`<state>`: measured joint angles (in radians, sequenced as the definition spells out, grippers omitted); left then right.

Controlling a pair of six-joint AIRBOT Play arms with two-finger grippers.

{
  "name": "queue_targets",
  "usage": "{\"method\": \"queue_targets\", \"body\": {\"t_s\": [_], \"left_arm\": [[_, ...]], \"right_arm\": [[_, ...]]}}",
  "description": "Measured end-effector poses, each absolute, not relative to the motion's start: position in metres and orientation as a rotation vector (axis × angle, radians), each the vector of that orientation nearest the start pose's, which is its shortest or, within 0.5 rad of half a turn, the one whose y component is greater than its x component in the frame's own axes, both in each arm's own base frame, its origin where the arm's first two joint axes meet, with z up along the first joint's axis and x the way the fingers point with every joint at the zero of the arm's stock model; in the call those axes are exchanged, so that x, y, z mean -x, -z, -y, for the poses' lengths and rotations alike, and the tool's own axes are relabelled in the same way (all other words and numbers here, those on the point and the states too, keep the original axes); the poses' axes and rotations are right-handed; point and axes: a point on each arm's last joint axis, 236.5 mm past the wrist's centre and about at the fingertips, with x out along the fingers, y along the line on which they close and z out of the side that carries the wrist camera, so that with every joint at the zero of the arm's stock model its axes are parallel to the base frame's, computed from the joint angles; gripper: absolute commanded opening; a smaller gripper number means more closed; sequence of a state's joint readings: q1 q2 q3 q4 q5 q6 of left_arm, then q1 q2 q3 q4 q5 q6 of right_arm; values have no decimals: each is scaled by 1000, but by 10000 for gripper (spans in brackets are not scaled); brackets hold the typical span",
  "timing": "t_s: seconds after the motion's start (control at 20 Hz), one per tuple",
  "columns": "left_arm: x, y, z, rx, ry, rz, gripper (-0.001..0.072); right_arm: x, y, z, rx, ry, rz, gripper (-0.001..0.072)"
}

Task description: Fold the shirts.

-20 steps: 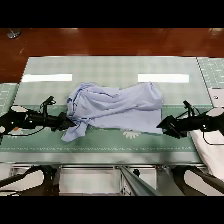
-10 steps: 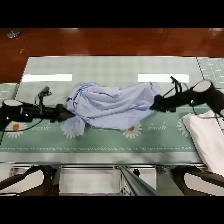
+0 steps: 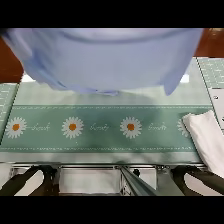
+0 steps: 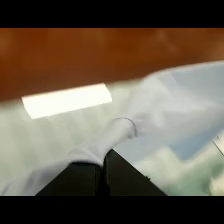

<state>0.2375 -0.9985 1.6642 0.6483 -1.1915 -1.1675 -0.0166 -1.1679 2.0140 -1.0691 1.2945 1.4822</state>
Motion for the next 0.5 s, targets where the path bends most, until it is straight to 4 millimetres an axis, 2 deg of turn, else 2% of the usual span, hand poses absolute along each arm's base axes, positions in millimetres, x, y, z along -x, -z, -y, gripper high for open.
{"method": "queue_targets", "body": {"t_s": [0.1, 0.2, 0.35, 0.5], "left_arm": [[-325, -470, 88, 112, 515, -115, 19], [-280, -526, 87, 40, 456, 36, 19], [-217, -571, 87, -41, 375, 187, 18], [-169, -586, 83, -109, 293, 260, 18]], "right_arm": [[-336, -455, -103, -118, -448, -280, 26], [-289, -492, -101, -74, -444, -167, 26], [-223, -528, -98, -17, -428, -33, 26], [-175, -539, -96, 18, -413, 29, 26]]}}
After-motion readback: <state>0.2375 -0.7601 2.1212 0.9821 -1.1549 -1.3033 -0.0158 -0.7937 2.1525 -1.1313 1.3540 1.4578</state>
